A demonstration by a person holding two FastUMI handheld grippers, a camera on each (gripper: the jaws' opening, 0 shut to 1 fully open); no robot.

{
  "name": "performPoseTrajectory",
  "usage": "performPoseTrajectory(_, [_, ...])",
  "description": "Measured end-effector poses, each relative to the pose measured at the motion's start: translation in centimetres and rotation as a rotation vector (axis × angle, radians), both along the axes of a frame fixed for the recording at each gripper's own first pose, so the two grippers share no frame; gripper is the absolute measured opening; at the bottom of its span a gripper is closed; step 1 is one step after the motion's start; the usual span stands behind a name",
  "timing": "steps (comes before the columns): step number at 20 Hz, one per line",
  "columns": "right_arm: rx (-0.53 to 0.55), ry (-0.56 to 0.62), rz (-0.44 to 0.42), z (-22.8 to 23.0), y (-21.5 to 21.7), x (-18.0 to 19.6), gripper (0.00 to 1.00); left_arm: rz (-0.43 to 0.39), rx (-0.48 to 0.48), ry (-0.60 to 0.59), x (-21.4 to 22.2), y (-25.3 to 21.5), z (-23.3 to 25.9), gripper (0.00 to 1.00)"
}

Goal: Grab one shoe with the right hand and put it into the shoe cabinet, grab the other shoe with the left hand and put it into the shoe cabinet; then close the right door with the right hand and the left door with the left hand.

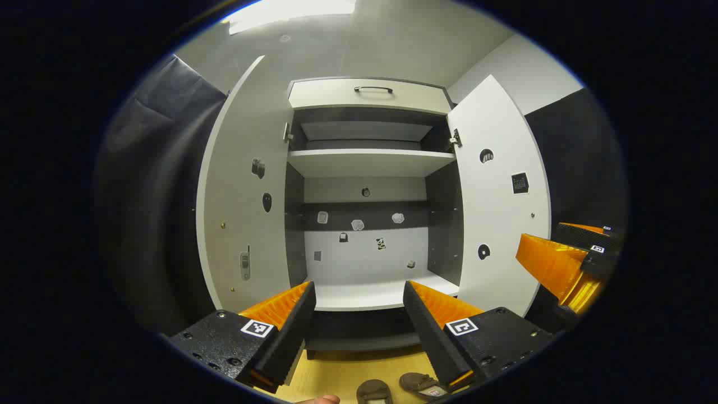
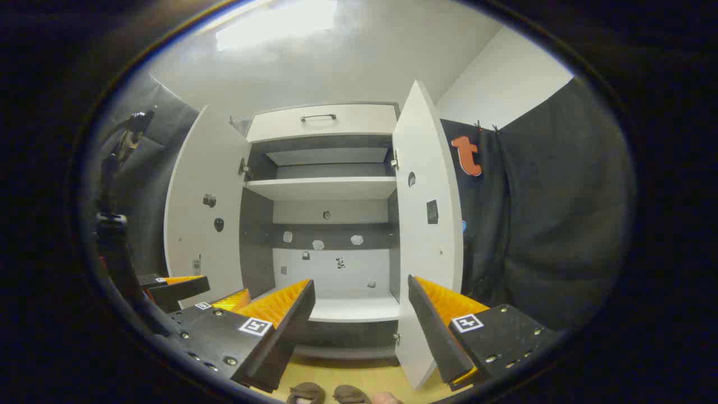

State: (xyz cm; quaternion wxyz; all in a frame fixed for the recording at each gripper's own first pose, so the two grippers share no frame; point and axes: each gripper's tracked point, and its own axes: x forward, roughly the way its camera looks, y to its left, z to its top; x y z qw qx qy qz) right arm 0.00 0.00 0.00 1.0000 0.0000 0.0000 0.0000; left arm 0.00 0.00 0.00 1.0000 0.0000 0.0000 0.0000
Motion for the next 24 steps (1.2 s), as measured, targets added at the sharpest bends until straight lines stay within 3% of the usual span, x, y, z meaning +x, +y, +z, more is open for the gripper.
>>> performPoseTrajectory(24, [-0.012, 0.031, -0.005, -1.5, 0.4, -1.3, 1.00, -0.006, -0.010, 0.041, -0.8, 0.9, -1.5, 0.96])
